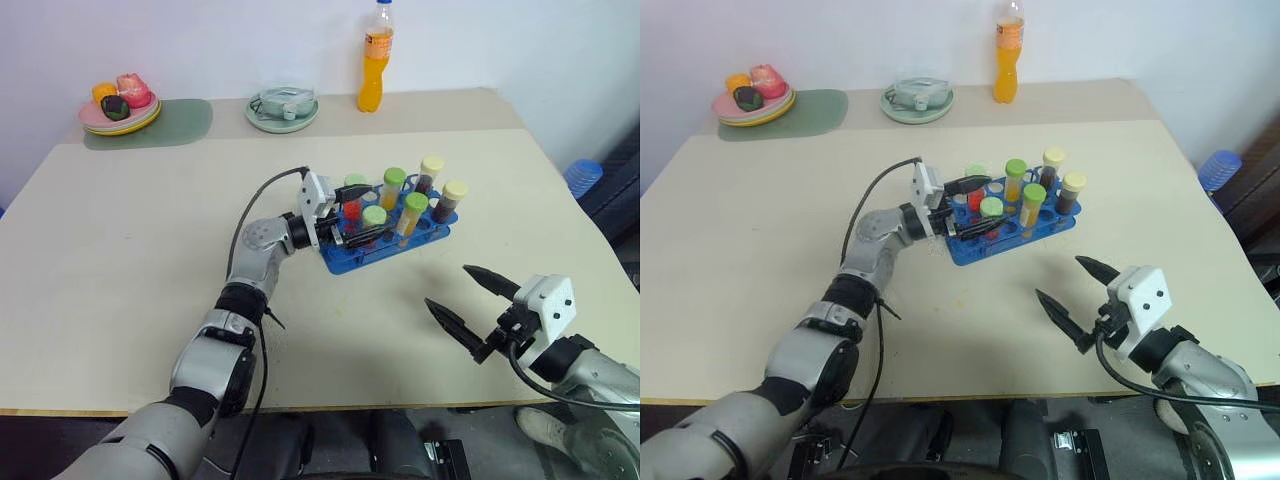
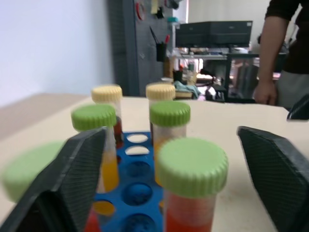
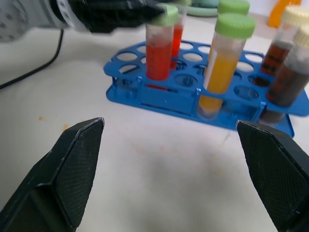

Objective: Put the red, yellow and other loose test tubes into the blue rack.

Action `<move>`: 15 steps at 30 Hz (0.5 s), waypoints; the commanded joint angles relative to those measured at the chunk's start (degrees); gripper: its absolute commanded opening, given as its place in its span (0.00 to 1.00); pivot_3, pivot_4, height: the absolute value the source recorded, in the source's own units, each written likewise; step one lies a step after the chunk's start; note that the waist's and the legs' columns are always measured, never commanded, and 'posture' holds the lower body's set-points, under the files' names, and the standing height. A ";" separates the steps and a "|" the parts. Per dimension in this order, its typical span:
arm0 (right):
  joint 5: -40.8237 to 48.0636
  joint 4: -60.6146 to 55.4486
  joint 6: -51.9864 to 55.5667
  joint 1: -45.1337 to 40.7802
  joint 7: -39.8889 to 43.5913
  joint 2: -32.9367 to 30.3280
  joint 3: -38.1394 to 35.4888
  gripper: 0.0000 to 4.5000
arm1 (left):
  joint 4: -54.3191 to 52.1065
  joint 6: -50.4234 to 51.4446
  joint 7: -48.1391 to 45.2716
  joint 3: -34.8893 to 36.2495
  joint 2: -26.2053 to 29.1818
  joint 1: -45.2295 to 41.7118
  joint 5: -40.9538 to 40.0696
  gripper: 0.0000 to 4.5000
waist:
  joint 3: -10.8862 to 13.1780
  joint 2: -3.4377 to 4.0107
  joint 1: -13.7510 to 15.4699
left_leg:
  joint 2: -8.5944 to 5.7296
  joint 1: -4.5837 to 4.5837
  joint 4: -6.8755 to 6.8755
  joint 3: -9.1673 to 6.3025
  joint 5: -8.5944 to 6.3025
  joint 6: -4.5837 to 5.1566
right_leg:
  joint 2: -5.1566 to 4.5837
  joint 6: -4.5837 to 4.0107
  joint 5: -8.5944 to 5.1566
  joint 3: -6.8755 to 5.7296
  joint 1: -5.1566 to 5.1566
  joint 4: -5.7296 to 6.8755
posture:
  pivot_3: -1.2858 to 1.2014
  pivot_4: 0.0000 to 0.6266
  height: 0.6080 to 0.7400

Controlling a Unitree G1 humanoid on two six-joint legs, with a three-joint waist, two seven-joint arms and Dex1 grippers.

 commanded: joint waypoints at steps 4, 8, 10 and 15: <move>-2.66 6.68 -2.75 -4.88 -0.31 0.22 -0.79 1.00 | -17.97 5.24 6.91 1.16 5.93 9.01 0.85 0.99 | -0.02 0.04 0.02 | 0.00 0.01 -0.02 0.01 0.00 0.00 | 0.00 0.00 0.00 0.02 0.00 0.00 | 0.52 0.24 1.00; -2.99 11.73 -4.28 -7.75 1.67 -0.56 -0.96 1.00 | -28.87 10.14 6.98 2.48 10.50 16.93 -2.78 0.99 | -0.03 0.06 0.10 | 0.00 -0.01 -0.01 0.00 0.00 0.00 | 0.00 0.00 0.00 0.02 -0.02 0.01 | 0.52 0.24 1.00; -3.57 15.24 -5.34 -9.63 2.74 -1.32 -1.27 1.00 | -34.37 14.20 7.95 4.73 12.92 21.18 -5.68 0.99 | -0.03 0.06 0.02 | 0.00 0.00 0.00 0.01 0.00 0.00 | -0.01 -0.01 0.00 0.02 0.00 0.00 | 0.52 0.24 1.00; -4.41 21.67 -8.05 -12.91 5.17 -2.19 -2.31 1.00 | -42.60 18.69 8.11 10.29 19.14 30.09 -10.55 0.99 | -0.05 0.11 0.00 | 0.00 0.02 -0.02 0.01 0.00 0.00 | 0.00 -0.01 0.00 0.02 -0.01 0.02 | 0.52 0.24 1.00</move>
